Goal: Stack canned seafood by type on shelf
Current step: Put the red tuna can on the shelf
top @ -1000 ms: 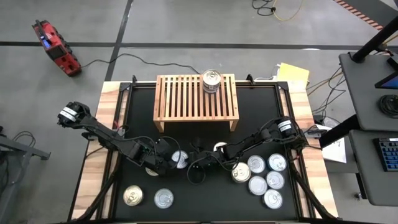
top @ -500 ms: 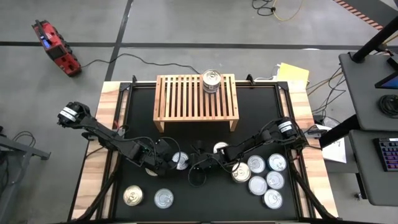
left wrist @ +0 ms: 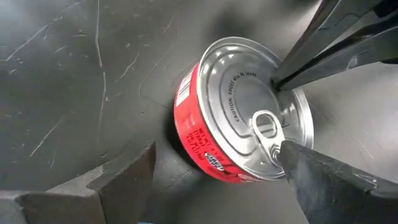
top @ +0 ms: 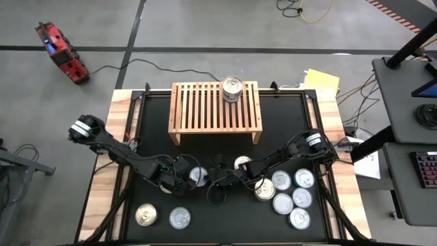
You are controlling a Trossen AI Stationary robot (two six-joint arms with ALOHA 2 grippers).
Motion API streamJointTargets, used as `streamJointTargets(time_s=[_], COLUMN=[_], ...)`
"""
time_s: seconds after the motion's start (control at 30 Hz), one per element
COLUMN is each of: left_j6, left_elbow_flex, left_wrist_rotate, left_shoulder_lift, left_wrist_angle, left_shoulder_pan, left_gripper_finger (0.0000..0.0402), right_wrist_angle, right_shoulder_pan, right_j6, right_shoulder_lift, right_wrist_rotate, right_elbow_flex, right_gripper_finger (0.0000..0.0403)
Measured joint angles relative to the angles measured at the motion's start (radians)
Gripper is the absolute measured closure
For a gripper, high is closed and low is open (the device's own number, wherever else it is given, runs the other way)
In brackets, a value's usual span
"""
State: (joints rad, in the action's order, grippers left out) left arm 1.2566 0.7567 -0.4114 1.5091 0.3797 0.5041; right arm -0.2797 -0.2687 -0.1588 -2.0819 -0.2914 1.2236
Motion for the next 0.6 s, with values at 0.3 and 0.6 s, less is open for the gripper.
streamJointTargets(time_s=[0.3, 0.6], left_j6=[-0.049, -0.053], left_elbow_flex=[0.000, 0.000], left_wrist_rotate=[-0.017, -0.025], left_shoulder_lift=[0.012, 0.012], left_wrist_angle=[-0.085, -0.100], left_shoulder_pan=[0.000, 0.000], left_gripper_finger=[0.0074, 0.0074], right_wrist_angle=[0.003, -0.003], right_shoulder_pan=[-0.006, -0.008], right_j6=[-0.024, -0.050], right_shoulder_lift=[0.000, 0.002], right_wrist_rotate=[-0.033, -0.052], right_elbow_flex=[-0.004, -0.023], right_gripper_finger=[0.0390, 0.0390])
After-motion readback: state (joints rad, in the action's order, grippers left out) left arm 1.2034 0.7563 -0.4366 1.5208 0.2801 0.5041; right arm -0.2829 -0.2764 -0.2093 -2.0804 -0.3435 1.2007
